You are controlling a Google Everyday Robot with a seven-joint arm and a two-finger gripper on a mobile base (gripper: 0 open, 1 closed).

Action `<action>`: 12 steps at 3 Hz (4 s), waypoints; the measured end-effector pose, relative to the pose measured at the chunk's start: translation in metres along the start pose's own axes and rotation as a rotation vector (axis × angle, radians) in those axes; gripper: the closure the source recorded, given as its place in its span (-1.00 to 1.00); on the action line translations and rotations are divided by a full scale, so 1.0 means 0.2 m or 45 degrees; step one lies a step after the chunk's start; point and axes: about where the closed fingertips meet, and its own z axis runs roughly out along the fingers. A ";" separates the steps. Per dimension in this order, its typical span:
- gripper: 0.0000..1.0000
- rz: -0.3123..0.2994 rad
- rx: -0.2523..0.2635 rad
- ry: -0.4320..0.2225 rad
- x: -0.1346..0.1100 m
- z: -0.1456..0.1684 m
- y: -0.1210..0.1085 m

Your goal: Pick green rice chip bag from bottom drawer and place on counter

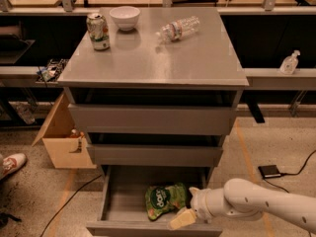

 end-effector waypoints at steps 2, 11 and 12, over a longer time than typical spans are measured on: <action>-1.00 0.043 0.077 -0.020 0.17 0.31 -0.40; 1.00 0.016 -0.021 -0.247 0.12 0.75 -0.63; 1.00 -0.081 -0.053 -0.390 -0.04 0.45 -0.53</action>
Offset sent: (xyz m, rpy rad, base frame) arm 0.0864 -0.0279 -0.1517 -0.0207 -0.0035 -0.1107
